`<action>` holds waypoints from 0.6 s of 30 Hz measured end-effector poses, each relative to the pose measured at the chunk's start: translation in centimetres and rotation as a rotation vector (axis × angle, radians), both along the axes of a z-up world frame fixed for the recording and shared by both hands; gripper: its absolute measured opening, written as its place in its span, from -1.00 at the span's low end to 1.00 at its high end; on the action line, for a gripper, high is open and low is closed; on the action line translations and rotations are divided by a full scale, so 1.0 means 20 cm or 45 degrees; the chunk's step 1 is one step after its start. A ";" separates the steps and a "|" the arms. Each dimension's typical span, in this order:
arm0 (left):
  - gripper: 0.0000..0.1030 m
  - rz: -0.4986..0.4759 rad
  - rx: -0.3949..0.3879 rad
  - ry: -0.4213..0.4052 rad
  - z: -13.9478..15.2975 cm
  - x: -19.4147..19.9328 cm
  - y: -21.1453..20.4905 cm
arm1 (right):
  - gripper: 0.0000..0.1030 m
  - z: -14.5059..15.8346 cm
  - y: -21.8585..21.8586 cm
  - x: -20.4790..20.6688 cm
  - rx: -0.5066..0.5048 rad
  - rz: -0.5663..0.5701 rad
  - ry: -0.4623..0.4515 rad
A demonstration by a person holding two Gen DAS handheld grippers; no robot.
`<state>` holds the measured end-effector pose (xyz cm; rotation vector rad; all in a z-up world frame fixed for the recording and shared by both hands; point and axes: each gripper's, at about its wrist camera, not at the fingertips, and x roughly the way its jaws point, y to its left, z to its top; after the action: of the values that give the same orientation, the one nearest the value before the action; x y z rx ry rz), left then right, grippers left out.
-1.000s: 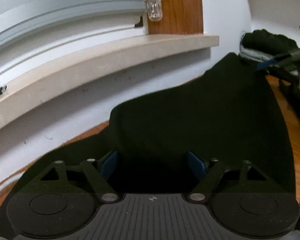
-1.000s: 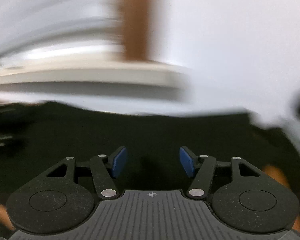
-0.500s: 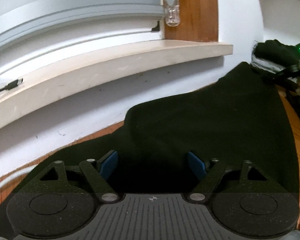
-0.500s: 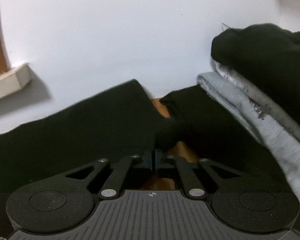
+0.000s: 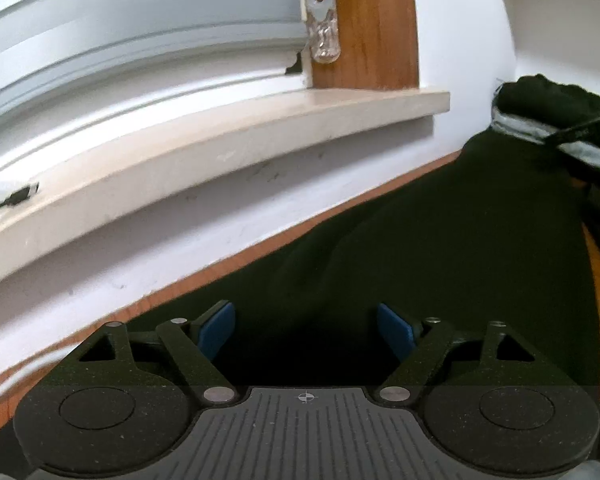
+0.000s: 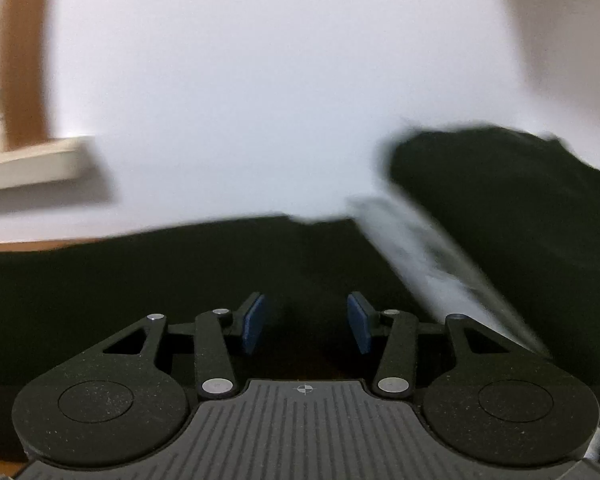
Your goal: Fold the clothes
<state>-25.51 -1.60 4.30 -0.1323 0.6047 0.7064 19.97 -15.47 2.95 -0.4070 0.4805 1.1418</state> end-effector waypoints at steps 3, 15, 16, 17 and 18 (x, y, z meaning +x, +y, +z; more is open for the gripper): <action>0.73 -0.043 -0.035 -0.065 0.05 0.06 0.00 | -0.11 -0.07 0.12 -0.10 -0.050 0.146 0.045; 0.81 -0.205 -0.171 -0.141 -0.05 0.24 0.08 | -0.13 -0.16 -0.08 -0.07 -0.117 0.176 0.112; 0.81 -0.213 -0.185 -0.130 -0.07 0.24 0.08 | -0.14 -0.14 -0.06 -0.06 -0.136 0.175 0.122; 0.82 -0.213 -0.193 -0.131 -0.07 0.24 0.09 | -0.14 -0.12 -0.04 -0.05 -0.127 0.162 0.110; 0.88 -0.211 -0.191 -0.137 -0.07 0.24 0.09 | -0.14 -0.09 -0.01 -0.04 -0.112 0.147 0.094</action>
<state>-20.80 0.14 2.95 -0.2546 0.5582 0.4906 19.11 -15.68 1.19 -0.4754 0.5792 1.2532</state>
